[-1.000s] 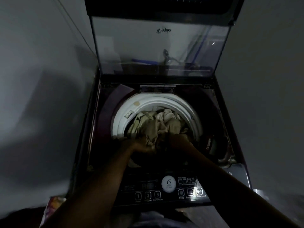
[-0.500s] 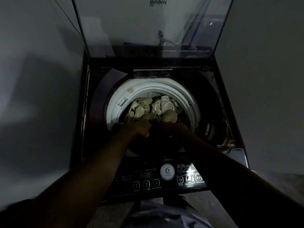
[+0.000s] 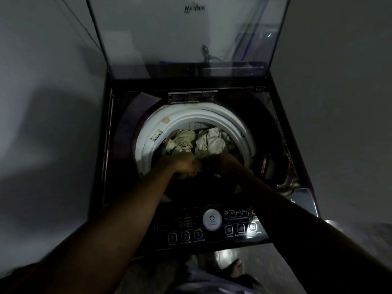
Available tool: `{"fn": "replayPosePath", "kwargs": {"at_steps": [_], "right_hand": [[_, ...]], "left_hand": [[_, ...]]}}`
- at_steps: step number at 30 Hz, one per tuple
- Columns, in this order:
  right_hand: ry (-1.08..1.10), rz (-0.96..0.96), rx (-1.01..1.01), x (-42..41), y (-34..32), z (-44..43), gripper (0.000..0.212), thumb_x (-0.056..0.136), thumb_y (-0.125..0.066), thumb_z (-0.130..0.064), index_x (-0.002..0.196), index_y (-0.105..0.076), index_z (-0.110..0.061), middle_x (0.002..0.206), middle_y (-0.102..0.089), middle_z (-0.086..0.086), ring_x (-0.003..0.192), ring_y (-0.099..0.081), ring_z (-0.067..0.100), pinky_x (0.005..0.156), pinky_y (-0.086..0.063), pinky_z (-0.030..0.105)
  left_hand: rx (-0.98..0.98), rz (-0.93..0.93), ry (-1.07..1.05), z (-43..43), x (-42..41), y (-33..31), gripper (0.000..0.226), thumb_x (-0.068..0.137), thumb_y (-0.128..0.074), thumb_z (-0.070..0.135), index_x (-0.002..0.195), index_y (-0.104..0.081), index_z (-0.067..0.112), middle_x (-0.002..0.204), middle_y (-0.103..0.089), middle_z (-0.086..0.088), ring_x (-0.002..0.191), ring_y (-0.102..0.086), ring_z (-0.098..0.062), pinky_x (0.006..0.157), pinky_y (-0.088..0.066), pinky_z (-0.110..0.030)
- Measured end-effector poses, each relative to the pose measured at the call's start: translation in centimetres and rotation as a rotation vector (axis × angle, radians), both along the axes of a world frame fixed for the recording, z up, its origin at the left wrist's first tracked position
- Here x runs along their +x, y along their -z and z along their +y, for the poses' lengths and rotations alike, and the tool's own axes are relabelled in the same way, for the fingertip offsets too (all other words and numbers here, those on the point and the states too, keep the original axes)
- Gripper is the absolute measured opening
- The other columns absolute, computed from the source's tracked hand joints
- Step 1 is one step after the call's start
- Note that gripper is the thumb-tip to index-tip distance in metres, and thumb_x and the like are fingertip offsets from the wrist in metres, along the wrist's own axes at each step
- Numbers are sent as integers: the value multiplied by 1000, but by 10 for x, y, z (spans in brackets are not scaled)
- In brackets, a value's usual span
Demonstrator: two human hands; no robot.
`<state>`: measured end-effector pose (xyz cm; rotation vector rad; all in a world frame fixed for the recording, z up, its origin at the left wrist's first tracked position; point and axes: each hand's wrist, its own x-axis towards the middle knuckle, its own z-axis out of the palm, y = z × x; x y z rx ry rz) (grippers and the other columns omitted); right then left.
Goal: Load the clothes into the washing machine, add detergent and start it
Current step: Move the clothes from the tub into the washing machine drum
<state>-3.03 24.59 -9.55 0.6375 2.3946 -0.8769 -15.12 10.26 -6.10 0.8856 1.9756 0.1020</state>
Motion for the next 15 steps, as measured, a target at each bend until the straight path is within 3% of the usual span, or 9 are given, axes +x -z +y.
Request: {"fn": "replayPosePath", "kwargs": {"at_steps": [2, 6, 8, 12, 15], "right_hand": [[23, 13, 103, -4, -33, -4, 32, 94, -55, -26, 123, -64, -17, 127, -62, 9, 120, -56, 31, 96, -45, 34], [65, 180, 183, 20, -67, 3, 27, 92, -54, -20, 112, -68, -7, 118, -66, 18, 112, -59, 35, 86, -45, 33], [152, 290, 151, 35, -78, 7, 24, 87, -59, -20, 107, -72, -16, 114, -69, 12, 110, -62, 30, 86, -48, 30], [285, 495, 130, 75, -101, 21, 23, 83, -62, -23, 102, -73, -24, 108, -72, 2, 103, -65, 23, 82, -52, 30], [290, 584, 132, 111, -110, 39, 23, 83, -55, -19, 99, -71, -24, 101, -72, 5, 96, -66, 26, 78, -54, 33]], "left_hand": [[92, 78, -101, 0, 1, 0, 23, 92, -50, 18, 104, -67, 9, 101, -66, -14, 92, -64, -32, 75, -49, -36], [282, 167, -274, 6, 23, -14, 27, 93, -50, 14, 115, -67, 13, 118, -63, -11, 108, -58, -31, 91, -48, -38], [342, 207, -359, 11, 39, -20, 25, 92, -54, 16, 113, -68, 15, 119, -64, -11, 109, -59, -32, 94, -49, -41], [488, 269, -483, 29, 86, -41, 26, 91, -59, 11, 114, -68, 17, 120, -67, -5, 111, -60, -25, 85, -44, -27], [560, 298, -511, 52, 128, -56, 22, 93, -59, 13, 112, -68, 18, 117, -68, -3, 105, -63, -23, 79, -46, -27]]}}
